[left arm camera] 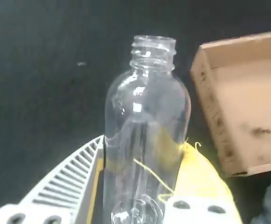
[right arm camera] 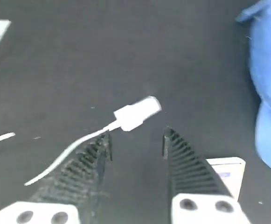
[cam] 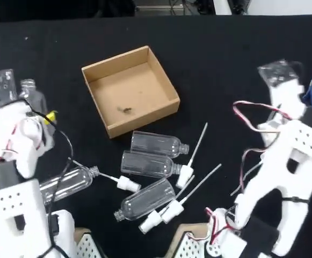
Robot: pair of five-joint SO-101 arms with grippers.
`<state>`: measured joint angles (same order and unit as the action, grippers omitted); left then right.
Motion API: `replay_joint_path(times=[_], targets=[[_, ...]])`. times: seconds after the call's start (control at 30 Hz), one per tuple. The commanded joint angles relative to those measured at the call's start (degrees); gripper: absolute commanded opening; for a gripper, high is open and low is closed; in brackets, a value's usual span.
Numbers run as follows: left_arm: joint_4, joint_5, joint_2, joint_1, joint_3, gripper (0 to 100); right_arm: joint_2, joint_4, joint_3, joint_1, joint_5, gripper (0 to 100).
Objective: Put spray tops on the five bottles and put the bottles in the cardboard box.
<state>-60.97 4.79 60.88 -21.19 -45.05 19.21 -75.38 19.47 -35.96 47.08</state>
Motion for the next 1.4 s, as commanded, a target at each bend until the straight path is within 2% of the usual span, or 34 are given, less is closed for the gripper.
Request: replay_joint_path(times=[0.0, 0.13, 0.43, 0.6, 0.8, 0.93, 1.07, 1.2, 1.27, 1.37], targets=[[8.6, -3.7, 6.8, 4.9, -7.3, 3, -1.5, 6.2, -0.3, -5.2, 4.7, 15.5], [15.3, -4.0, 13.5, 5.1, -15.3, 3, -5.1, 6.7, -0.7, -7.1, 9.1, 15.5], [30.9, -8.8, 29.5, 5.1, -32.1, 3, -12.2, 7.1, -0.7, -7.6, 9.5, 15.5], [38.9, -9.2, 30.0, 3.3, -37.5, 3, -13.2, 7.1, -0.7, -7.6, 9.5, 15.5], [50.7, -9.3, 30.1, 4.4, -45.6, 3, -13.4, 6.9, -0.7, -7.4, 9.5, 15.5], [54.4, -9.3, 30.6, 4.7, -49.8, 3, -13.4, 5.8, -2.3, -7.2, 10.0, 15.7], [54.4, -9.3, 30.6, 4.6, -51.3, 3, -13.5, 0.8, -5.1, -7.2, 18.9, 15.8], [54.4, -9.3, 30.6, 4.6, -52.0, 3, -13.5, -1.1, -5.4, -7.2, 34.2, 15.9], [54.3, -9.3, 30.6, 4.4, -52.0, 3, -13.5, -1.1, -5.3, -7.4, 37.0, 16.0], [54.2, -9.3, 30.6, 4.3, -52.3, 3, -14.5, -1.1, -5.3, -7.6, 37.0, 17.2]])
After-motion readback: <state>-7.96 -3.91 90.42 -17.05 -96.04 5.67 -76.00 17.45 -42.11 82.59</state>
